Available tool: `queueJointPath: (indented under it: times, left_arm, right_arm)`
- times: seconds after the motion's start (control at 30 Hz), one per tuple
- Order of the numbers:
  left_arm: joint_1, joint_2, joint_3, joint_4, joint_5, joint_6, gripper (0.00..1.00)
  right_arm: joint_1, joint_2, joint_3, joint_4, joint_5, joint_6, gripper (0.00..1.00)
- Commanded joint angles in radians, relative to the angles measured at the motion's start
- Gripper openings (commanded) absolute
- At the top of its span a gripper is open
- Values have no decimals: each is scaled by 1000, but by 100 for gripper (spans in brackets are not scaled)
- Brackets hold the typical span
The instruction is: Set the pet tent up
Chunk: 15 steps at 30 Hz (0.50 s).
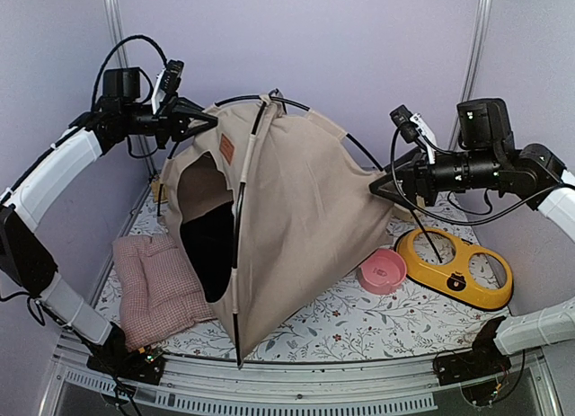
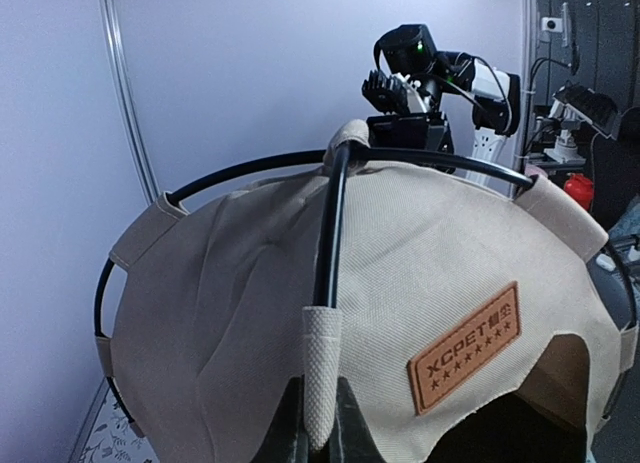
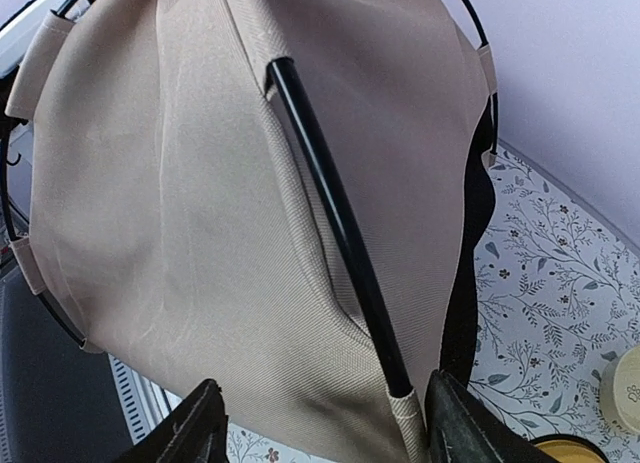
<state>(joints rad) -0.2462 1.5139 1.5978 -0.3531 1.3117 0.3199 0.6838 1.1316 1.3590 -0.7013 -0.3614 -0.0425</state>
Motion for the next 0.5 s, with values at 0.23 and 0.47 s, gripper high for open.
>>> queueJointPath:
  times: [0.23,0.47]
  left_arm:
    - [8,33,73,76,60,-59,0]
    - [6,63,71,234,-12,-221,3]
  right_arm:
    - [-5,27,-20,-7,-32,-19,48]
    - [-5,17,-37,25,-59,-2,15]
